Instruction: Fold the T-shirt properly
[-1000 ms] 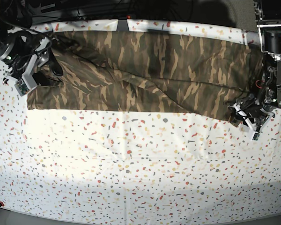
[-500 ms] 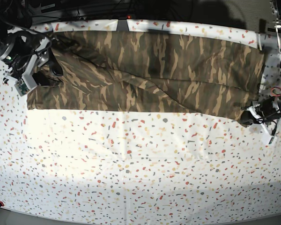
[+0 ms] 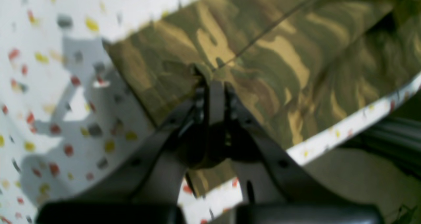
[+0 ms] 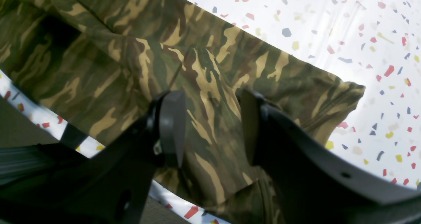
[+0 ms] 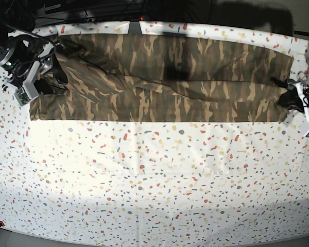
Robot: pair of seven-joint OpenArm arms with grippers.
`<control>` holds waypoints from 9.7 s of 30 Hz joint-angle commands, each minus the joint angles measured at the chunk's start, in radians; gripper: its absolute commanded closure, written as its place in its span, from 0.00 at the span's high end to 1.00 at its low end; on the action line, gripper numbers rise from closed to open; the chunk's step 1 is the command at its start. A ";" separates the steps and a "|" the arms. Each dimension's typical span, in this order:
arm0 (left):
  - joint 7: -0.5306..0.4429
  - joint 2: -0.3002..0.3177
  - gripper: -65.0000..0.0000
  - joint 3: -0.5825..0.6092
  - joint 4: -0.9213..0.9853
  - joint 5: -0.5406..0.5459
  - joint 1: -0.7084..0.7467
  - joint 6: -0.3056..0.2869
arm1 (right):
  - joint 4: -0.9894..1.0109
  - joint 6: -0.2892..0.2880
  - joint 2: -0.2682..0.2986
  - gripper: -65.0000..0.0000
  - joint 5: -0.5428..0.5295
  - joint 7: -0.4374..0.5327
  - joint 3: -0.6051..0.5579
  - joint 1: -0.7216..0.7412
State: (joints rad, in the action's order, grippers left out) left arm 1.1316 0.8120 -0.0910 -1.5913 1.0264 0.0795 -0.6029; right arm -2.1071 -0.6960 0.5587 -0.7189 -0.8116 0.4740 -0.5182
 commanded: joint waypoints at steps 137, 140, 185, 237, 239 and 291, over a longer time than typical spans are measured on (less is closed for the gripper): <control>-0.169 -0.496 0.49 -0.015 -0.329 -0.632 0.068 0.278 | 0.380 -0.002 -0.279 0.43 0.262 0.059 -0.266 0.500; -0.245 -0.496 0.49 -0.015 -0.321 -0.636 0.174 0.275 | 0.355 -0.002 -0.279 0.43 0.262 0.060 -0.230 0.402; -0.393 -0.477 0.32 -0.011 0.037 -0.801 -0.085 0.274 | 0.648 -0.002 -0.328 0.43 0.219 0.162 -0.212 0.623; -0.114 -0.248 0.60 -0.393 0.266 -0.158 0.095 0.064 | 0.011 -0.002 -0.329 0.43 0.033 -0.106 -0.002 0.382; -0.107 -0.239 0.60 -0.393 0.266 -0.077 0.094 0.007 | 0.011 -0.002 -0.329 0.43 0.034 -0.107 -0.002 0.382; 0.097 -0.280 0.09 -0.393 0.626 0.153 -0.054 -0.095 | 0.011 -0.002 -0.329 0.43 0.001 -0.113 -0.002 0.383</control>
State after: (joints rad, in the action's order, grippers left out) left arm 1.2156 0.5095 -0.4824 -0.9569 1.1755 0.0322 -0.6991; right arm -2.0762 -0.6937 0.2192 -0.6952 -0.9485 0.4690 -0.1471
